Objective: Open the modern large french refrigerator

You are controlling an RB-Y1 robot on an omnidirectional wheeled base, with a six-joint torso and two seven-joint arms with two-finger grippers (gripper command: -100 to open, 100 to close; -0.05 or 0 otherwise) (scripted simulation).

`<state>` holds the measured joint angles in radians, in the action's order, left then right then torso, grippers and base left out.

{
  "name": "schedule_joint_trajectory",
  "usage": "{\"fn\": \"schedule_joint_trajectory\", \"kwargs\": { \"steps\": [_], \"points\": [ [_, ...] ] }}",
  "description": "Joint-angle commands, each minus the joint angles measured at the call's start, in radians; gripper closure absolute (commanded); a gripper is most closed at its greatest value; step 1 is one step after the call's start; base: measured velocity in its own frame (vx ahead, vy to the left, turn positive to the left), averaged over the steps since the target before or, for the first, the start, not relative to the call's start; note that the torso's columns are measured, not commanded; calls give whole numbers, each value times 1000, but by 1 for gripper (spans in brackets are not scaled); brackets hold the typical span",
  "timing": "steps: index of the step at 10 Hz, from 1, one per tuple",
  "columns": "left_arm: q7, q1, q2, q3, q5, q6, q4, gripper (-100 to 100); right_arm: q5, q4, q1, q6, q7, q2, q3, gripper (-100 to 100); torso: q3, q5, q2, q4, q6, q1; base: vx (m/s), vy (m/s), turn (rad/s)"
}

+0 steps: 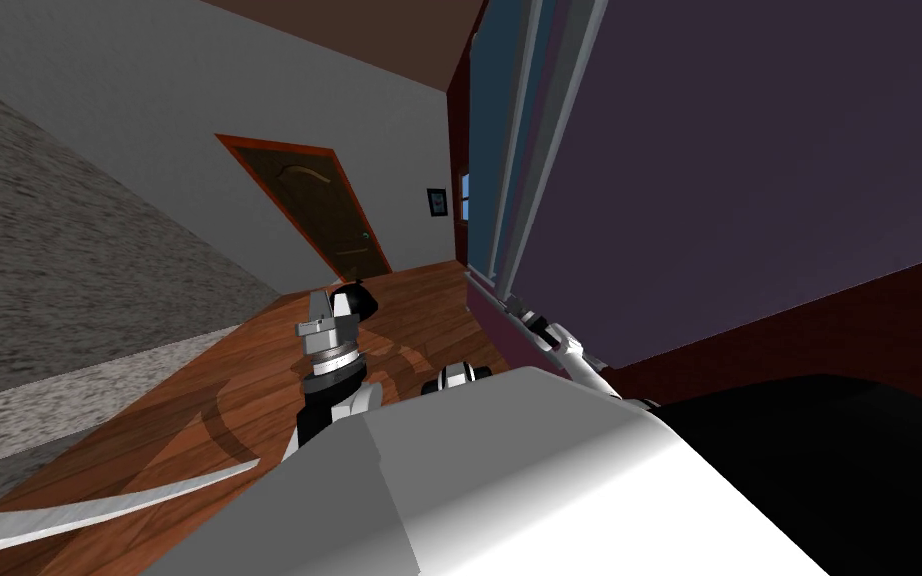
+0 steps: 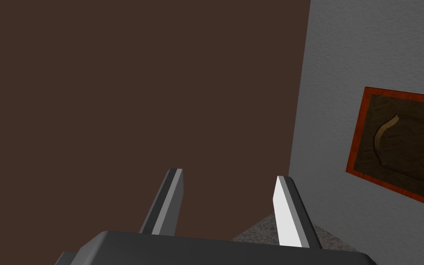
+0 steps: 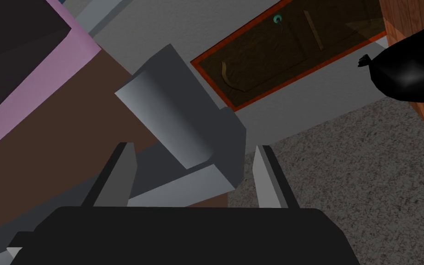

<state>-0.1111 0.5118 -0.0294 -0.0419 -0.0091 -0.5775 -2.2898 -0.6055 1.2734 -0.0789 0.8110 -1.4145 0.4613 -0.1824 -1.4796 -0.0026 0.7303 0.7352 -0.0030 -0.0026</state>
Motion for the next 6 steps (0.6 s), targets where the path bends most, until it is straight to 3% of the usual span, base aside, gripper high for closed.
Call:
{"fn": "schedule_joint_trajectory", "kwargs": {
  "steps": [1, 3, 4, 5, 6],
  "points": [
    [0, 0, 0, 0, 0, 0, 0, 0, 11, -68, 60, 38, -3, 24, 36, 100, -2, 0, -3, -1, 1, -1, -68, 20, -33],
    [0, 0, 0, 0, 0, 0, 0, 0, 11, -108, 77, 38, -3, 24, 36, 100, 1, 0, 2, -1, -3, 2, -75, 18, -1],
    [0, 0, 0, 0, 0, 0, 0, 0, 22, -143, 124, 75, -6, 48, 67, 100, 0, 0, 0, -2, -2, 1, -99, 36, -18],
    [0, 0, 0, 0, 0, 0, 0, 0, 22, -178, 141, 75, -6, 48, 67, 100, 0, 0, 1, -1, -3, 3, -106, 33, 4],
    [0, 0, 0, 0, 0, 0, 0, 0, 22, -188, 141, 75, -6, 48, 67, 100, 0, 1, 1, -1, -3, 3, -59, 8, 22]
  ]
}}
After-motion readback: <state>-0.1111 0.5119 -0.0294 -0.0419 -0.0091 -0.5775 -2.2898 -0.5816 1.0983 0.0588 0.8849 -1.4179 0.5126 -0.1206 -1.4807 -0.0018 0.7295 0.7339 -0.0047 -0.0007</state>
